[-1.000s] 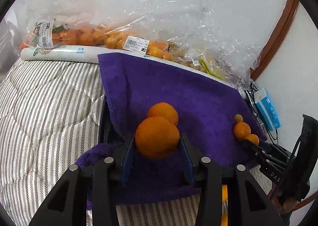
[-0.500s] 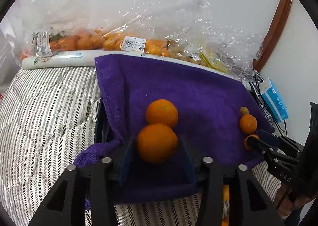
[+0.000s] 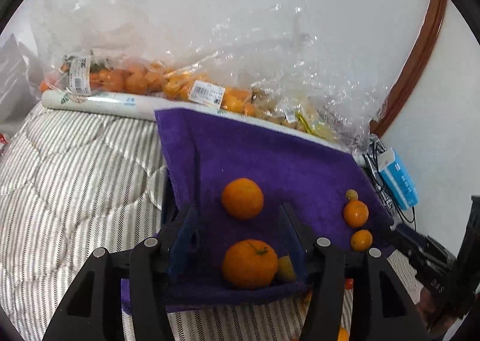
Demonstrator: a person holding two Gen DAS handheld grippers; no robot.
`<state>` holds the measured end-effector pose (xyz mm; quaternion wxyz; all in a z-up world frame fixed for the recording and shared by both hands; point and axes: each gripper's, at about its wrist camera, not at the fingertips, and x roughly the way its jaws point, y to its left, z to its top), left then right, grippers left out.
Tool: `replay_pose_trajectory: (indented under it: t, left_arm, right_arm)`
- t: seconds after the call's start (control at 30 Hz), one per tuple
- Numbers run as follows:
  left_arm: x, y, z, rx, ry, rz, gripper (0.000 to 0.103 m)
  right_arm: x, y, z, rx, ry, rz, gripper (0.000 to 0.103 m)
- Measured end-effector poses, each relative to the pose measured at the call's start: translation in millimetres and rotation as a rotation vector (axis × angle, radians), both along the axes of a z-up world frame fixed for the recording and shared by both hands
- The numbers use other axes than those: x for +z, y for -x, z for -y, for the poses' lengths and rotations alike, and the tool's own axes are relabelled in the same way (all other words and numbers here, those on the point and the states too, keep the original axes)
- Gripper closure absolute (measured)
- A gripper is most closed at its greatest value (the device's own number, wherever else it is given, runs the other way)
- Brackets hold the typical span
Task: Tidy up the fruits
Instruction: 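Open both tools to release the oranges onto the towel, then grasp the red tomato with the right tool while the left tool grasps an orange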
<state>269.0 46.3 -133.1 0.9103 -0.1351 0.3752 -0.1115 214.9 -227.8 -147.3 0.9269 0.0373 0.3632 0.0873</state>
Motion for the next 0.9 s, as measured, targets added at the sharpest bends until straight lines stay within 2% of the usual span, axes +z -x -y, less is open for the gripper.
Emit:
replay_pose_trajectory:
  t: [0.17, 0.27, 0.33, 0.5, 0.63, 0.77, 0.87, 0.9]
  left_arm:
    - [10, 5, -2, 0.033, -0.061, 0.039, 0.049]
    - [20, 12, -4, 0.032, -0.075, 0.065, 0.049]
    - [26, 19, -6, 0.031, -0.082, 0.064, 0.049]
    - [28, 49, -14, 0.017, -0.122, 0.060, 0.049]
    - [20, 73, -24, 0.030, -0.163, 0.029, 0.049]
    - [7, 95, -39, 0.058, -0.138, -0.011, 0.049]
    - [-1, 107, -47, 0.053, -0.112, -0.042, 0.049]
    - [-2, 108, -47, 0.045, -0.107, -0.046, 0.049]
  right_arm:
    - [-1, 18, -6, -0.007, 0.007, -0.014, 0.053]
    - [-6, 26, -17, 0.040, -0.007, -0.058, 0.056]
    - [-11, 31, -25, 0.070, -0.001, -0.076, 0.061]
    - [-30, 32, -41, 0.084, 0.034, -0.108, 0.063]
    - [-43, 25, -46, 0.078, 0.018, -0.133, 0.064]
    - [-51, 17, -49, 0.084, 0.019, -0.147, 0.064]
    - [-56, 13, -52, 0.074, 0.043, -0.154, 0.078]
    - [-56, 14, -54, 0.076, 0.055, -0.142, 0.078]
